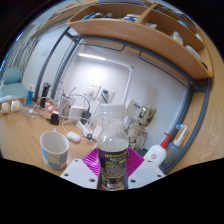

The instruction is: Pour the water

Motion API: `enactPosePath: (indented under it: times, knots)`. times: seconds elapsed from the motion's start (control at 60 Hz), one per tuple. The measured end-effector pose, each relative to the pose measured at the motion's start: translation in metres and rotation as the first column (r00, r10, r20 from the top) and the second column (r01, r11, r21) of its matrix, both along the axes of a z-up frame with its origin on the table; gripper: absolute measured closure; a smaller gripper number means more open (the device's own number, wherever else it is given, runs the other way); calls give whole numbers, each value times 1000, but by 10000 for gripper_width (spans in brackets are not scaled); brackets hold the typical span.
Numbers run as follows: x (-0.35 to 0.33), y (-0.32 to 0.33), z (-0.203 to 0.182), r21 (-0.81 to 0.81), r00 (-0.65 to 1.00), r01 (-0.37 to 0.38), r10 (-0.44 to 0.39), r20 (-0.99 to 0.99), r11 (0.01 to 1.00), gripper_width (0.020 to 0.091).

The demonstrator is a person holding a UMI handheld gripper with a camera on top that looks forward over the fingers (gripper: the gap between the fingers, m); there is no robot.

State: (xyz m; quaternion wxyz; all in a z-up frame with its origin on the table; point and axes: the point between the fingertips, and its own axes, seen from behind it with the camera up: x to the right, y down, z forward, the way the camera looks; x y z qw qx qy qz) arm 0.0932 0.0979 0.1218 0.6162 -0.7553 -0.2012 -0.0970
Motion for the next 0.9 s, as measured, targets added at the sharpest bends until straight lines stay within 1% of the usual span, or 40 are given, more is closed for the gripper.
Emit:
enactPosePath:
  times: [0.017, 0.033, 0.05, 0.117, 0.233, 0.367, 0.417, 0.633, 0.767, 0.85, 0.883, 0.9]
  knots:
    - [1, 1, -2, -4, 999, 1, -1, -35, 1000, 809]
    - [-5, -1, -7, 4, 997, 28, -27, -72, 1000, 809]
    - [1, 2, -7, 7, 995, 15, -15, -95, 1000, 809]
    - [5, 6, -12, 2, 984, 18, -18, -180, 1000, 810]
    - [-4, 7, -28, -28, 953, -5, -4, -303, 1000, 808]
    - [-7, 11, -42, -32, 941, -3, -8, -338, 999, 808]
    - [-9, 12, -48, -34, 939, -14, 1, -343, 999, 808]
    - [-4, 12, -47, -6, 922, 15, -16, -387, 1000, 791]
    - [-2, 11, -46, -3, 916, 23, -22, -402, 1000, 713]
    - [-1, 9, -48, -23, 913, 30, -37, -407, 999, 677]
    - [-1, 7, -52, -41, 912, 33, -47, -408, 999, 634]
    - [-1, 6, -54, -50, 911, 33, -51, -409, 998, 599]
